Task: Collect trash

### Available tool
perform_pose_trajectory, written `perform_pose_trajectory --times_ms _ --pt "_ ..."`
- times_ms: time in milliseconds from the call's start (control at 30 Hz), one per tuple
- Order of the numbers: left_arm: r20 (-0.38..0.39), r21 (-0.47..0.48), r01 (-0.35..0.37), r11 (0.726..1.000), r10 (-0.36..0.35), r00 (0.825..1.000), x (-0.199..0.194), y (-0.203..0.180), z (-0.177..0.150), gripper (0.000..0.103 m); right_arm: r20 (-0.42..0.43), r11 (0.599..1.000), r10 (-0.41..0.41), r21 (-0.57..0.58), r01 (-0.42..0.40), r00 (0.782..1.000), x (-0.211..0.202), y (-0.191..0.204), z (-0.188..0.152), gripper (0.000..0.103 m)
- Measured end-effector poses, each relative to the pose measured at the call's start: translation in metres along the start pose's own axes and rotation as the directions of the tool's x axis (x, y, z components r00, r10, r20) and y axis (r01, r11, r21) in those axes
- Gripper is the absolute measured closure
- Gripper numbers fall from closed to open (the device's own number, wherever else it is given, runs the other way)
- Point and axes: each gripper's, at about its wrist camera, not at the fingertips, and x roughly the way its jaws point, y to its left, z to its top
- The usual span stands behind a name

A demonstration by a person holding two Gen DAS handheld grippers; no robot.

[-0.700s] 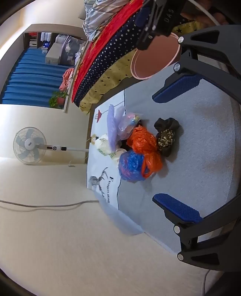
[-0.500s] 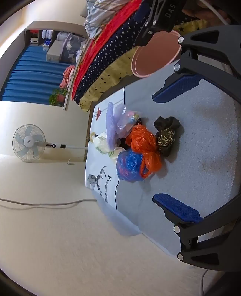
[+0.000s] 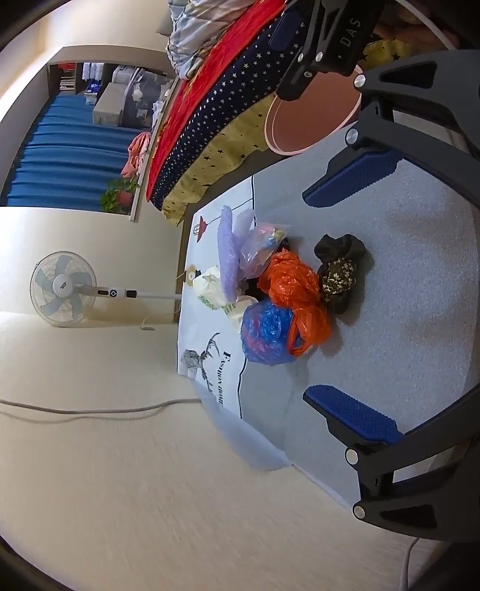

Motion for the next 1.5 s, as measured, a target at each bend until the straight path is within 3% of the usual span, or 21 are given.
perform_pose_trajectory --times_ms 1500 --pt "-0.005 -0.009 -0.002 1.000 0.002 1.000 -0.0005 -0.0021 -0.0031 0.009 -0.001 0.999 0.041 -0.020 -0.041 0.999 -0.0045 0.0098 0.0048 0.009"
